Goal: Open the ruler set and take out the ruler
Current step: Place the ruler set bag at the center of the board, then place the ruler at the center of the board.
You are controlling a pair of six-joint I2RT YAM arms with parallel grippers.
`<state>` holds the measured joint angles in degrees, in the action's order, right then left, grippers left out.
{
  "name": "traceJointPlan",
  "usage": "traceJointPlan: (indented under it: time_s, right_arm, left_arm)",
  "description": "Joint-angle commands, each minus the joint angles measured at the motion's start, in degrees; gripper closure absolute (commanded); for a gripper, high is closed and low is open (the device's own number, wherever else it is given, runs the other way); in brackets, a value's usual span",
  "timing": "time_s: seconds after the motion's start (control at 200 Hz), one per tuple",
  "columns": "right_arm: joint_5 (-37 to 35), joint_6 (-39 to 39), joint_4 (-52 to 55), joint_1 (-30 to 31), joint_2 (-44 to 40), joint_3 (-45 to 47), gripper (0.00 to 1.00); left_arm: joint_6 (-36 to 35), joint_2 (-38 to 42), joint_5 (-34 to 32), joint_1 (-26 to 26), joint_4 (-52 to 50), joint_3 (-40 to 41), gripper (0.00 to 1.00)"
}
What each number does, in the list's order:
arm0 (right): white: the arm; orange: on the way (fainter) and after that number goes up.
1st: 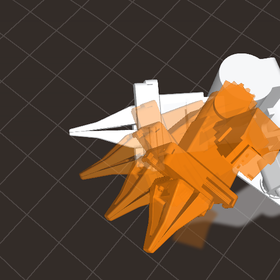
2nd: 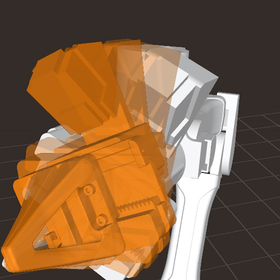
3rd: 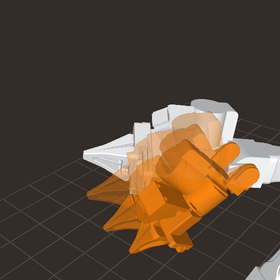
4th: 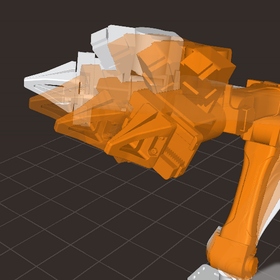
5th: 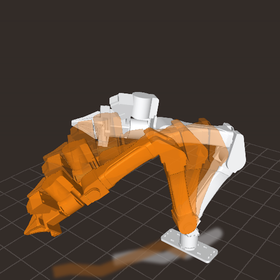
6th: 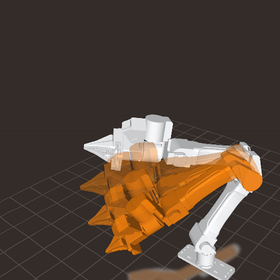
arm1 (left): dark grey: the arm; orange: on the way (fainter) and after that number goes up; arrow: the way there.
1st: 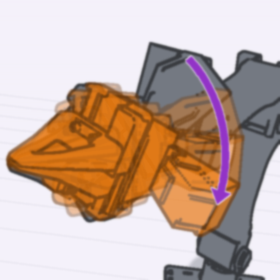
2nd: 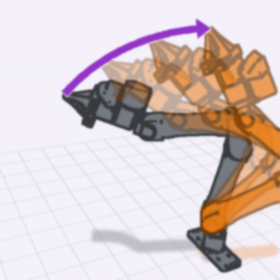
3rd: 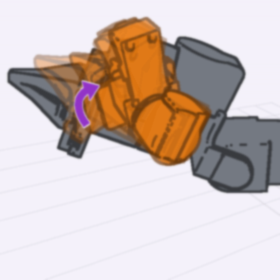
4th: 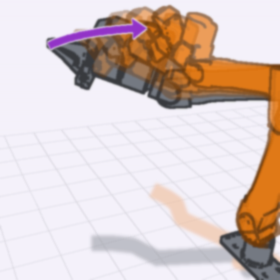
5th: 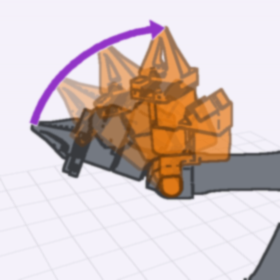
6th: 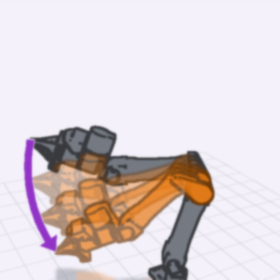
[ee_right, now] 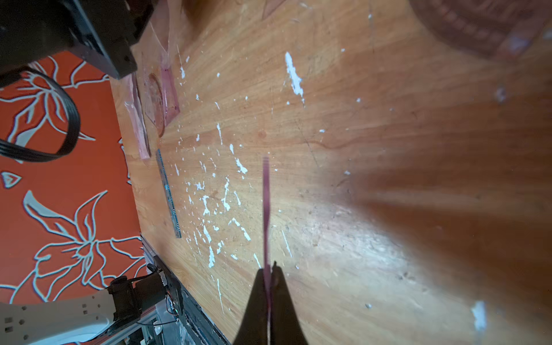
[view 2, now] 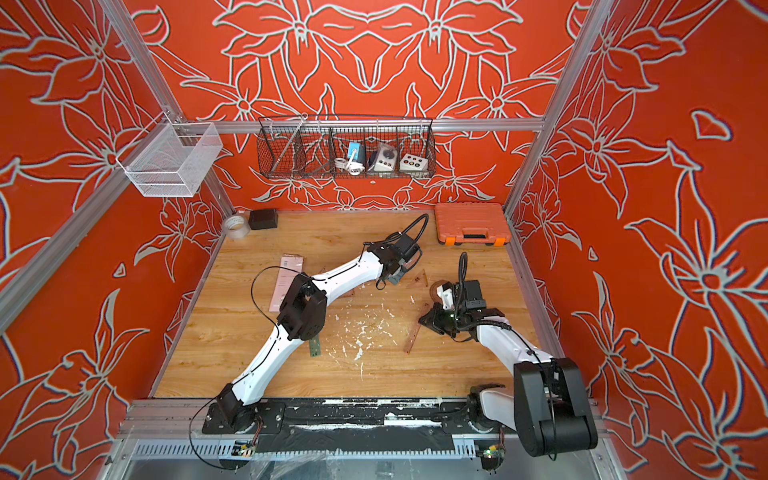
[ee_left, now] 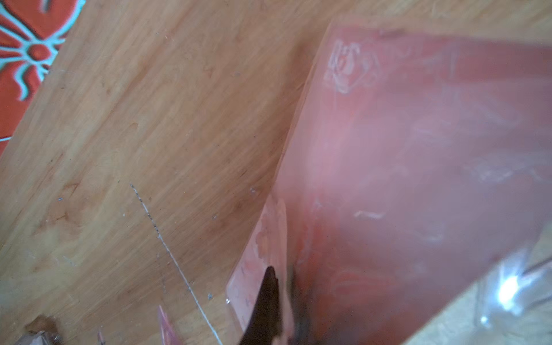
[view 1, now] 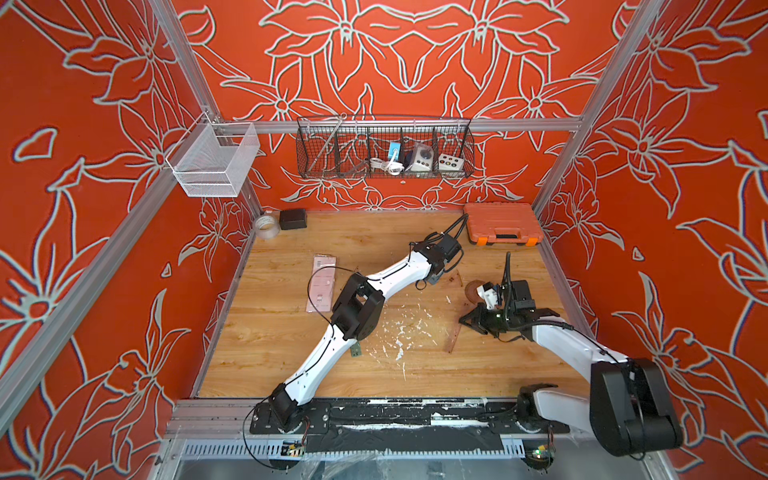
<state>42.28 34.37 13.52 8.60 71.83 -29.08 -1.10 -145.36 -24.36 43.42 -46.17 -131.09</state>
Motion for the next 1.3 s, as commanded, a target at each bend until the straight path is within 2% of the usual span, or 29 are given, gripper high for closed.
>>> traceJointPlan:
  time_s: [0.0,0.25,0.26,0.31,0.325,0.39,0.475,0.676,0.766,0.846,0.956,1.071,1.176,1.291]
  right_arm:
    - [1.49,-1.36,-3.52,1.13,2.67,-1.90,1.00]
    - [-0.34,0.08,-7.72,3.22,10.23,-2.94,1.00]
    - [-0.53,0.04,-7.72,3.25,10.47,-3.01,1.00]
    - [-0.67,-0.03,-8.13,3.30,11.93,-3.37,1.00]
    - [-0.65,-0.05,-8.22,3.33,12.40,-3.50,1.00]
    - [-0.53,0.27,-8.80,3.56,14.23,-3.89,1.00]
    - [-0.53,0.61,-9.36,3.84,15.63,-4.36,1.00]
    - [-3.58,0.92,-7.38,4.48,15.18,-5.69,1.00]
    - [-6.61,0.73,-5.73,4.58,14.80,-6.31,1.00]
    - [-6.58,0.48,-5.24,4.52,15.60,-7.09,1.00]
    - [-6.77,0.81,-5.05,4.75,16.92,-7.52,1.00]
    - [-7.56,1.02,-4.41,4.91,16.82,-7.81,0.85]
    - [-8.42,0.60,-2.31,5.03,15.58,-8.69,0.66]
    - [-9.95,-0.02,1.84,5.02,11.35,-10.72,0.56]
  left_arm:
    - [-0.86,-1.58,1.28,-0.09,-1.90,-1.36,1.00]
    - [2.71,1.17,3.19,-0.08,-4.28,0.66,1.00]
    - [2.82,1.43,3.16,-0.09,-4.21,0.94,0.99]
    - [3.03,2.62,2.28,0.00,-3.86,1.90,0.78]
    - [3.04,2.89,2.07,0.04,-3.84,2.10,0.75]
    - [3.15,3.88,1.53,0.11,-4.28,2.49,0.74]
    - [3.75,5.07,1.38,0.09,-5.43,2.33,0.64]
    - [6.07,13.01,1.18,0.09,-7.04,5.38,0.61]
    - [6.96,21.15,5.84,-0.06,-1.83,13.33,0.54]
    - [7.68,29.58,10.05,-0.09,4.35,21.72,0.50]
    - [9.84,41.41,15.87,-1.14,13.82,34.24,0.48]
    - [13.44,53.35,20.71,-4.06,25.00,48.61,0.43]
    - [16.59,62.10,20.85,-7.20,32.58,60.51,0.42]
    - [20.38,69.87,21.37,-11.75,38.08,71.06,0.38]
